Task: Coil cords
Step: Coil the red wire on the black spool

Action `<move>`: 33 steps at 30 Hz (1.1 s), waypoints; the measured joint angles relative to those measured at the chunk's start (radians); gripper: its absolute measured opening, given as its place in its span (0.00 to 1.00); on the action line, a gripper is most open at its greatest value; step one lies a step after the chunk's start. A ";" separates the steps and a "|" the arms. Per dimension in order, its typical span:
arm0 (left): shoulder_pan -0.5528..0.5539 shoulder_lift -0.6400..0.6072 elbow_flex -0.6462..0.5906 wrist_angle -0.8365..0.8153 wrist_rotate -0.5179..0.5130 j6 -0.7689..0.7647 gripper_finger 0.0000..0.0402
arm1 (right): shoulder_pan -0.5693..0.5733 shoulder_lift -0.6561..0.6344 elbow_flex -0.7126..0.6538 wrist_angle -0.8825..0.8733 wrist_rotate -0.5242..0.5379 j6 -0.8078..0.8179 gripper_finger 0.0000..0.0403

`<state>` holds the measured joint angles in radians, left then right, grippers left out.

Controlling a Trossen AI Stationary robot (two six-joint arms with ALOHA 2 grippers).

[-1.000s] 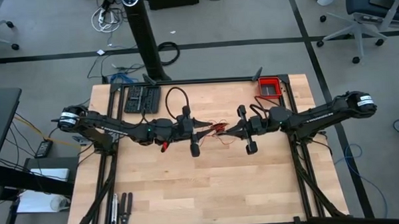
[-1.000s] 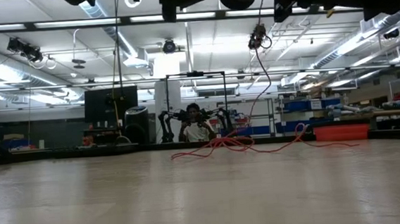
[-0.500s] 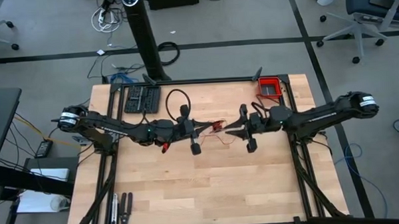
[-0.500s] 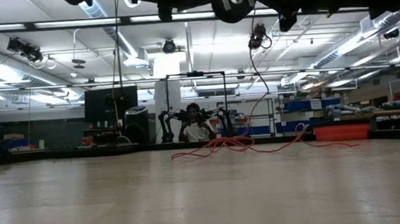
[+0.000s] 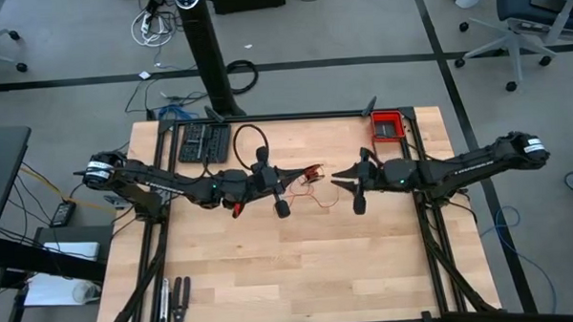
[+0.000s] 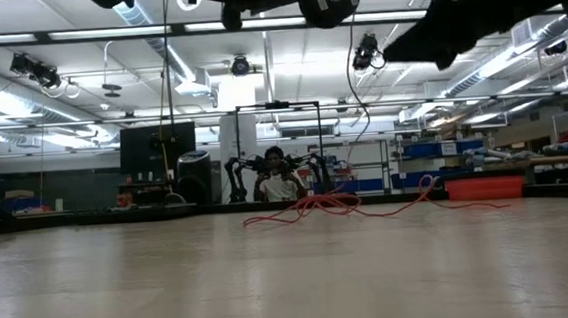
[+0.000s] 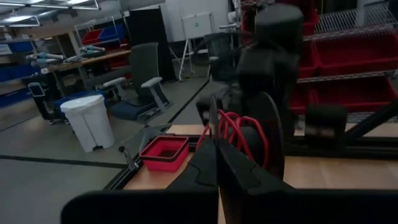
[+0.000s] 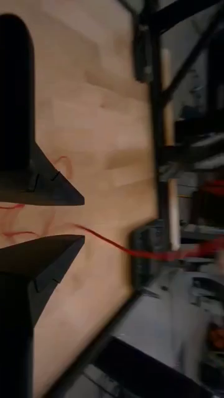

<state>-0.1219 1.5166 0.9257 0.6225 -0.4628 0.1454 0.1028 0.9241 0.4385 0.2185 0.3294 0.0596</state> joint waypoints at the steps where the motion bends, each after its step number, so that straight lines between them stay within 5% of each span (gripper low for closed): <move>1: 0.000 0.000 0.000 0.004 0.000 0.000 0.00 | 0.000 0.019 0.000 0.002 0.000 0.001 0.21; 15: 0.000 0.000 0.000 0.015 0.003 -0.023 0.00 | 0.002 0.297 0.000 0.201 0.129 -0.124 0.22; 33: 0.000 0.000 0.000 0.023 0.011 -0.053 0.00 | 0.002 0.405 0.000 0.339 0.206 -0.306 0.17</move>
<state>-0.1223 1.5162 0.9257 0.6453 -0.4523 0.0921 0.1051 1.3293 0.4385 0.5572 0.5350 -0.2464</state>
